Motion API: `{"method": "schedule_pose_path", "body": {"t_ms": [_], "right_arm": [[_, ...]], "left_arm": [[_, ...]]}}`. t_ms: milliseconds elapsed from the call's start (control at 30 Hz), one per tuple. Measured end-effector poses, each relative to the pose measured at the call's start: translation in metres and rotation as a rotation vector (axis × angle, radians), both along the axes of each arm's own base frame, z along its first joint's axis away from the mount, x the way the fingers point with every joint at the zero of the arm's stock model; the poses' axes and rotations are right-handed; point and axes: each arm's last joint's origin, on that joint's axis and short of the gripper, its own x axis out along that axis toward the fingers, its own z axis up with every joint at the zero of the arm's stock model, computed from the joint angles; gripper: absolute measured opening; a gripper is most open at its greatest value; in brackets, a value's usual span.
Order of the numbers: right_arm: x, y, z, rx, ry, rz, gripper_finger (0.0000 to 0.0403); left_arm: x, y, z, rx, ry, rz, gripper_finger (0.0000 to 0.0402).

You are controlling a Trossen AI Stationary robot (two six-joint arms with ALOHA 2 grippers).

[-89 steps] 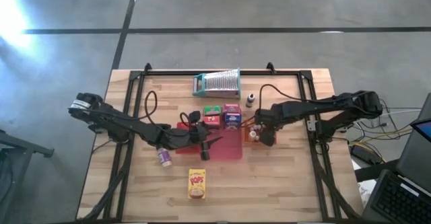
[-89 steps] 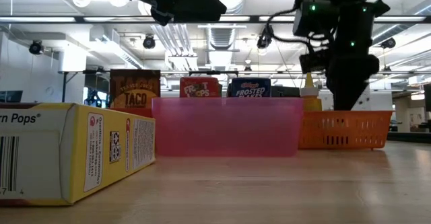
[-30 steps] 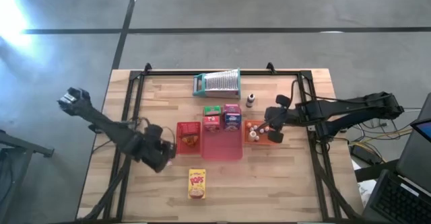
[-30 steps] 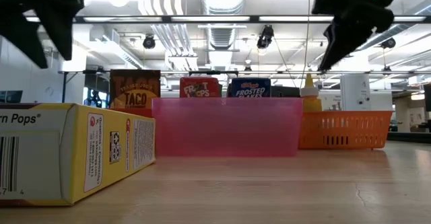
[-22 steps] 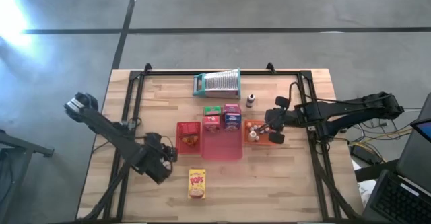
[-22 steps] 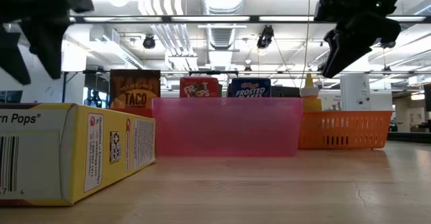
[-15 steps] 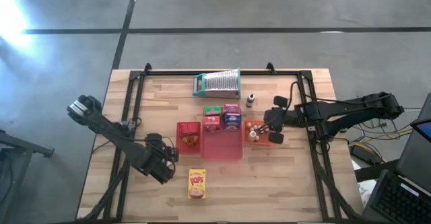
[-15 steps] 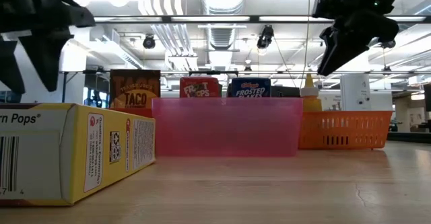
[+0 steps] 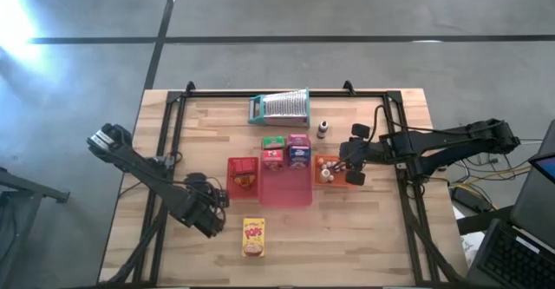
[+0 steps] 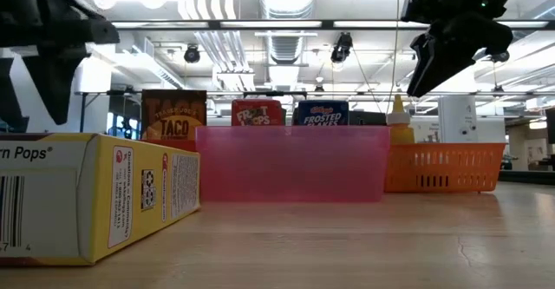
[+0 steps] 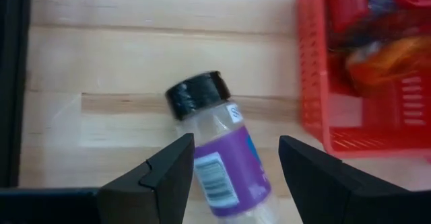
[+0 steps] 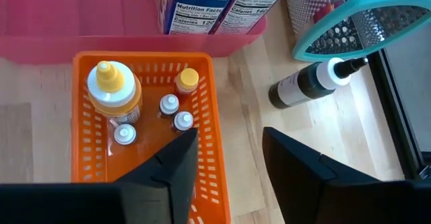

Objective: Pick & Place Kitchen Items
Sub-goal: Put the black spice bottle into the red bin

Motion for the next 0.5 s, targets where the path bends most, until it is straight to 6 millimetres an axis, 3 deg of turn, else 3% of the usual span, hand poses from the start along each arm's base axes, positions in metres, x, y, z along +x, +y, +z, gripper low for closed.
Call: {"method": "schedule_pose_path", "body": {"t_ms": [500], "right_arm": [[0.000, 0.000, 0.000, 0.002, -0.002, -0.003, 0.0180]], "left_arm": [[-0.009, 0.016, -0.039, -0.042, 0.009, 0.053, 0.0223]]}}
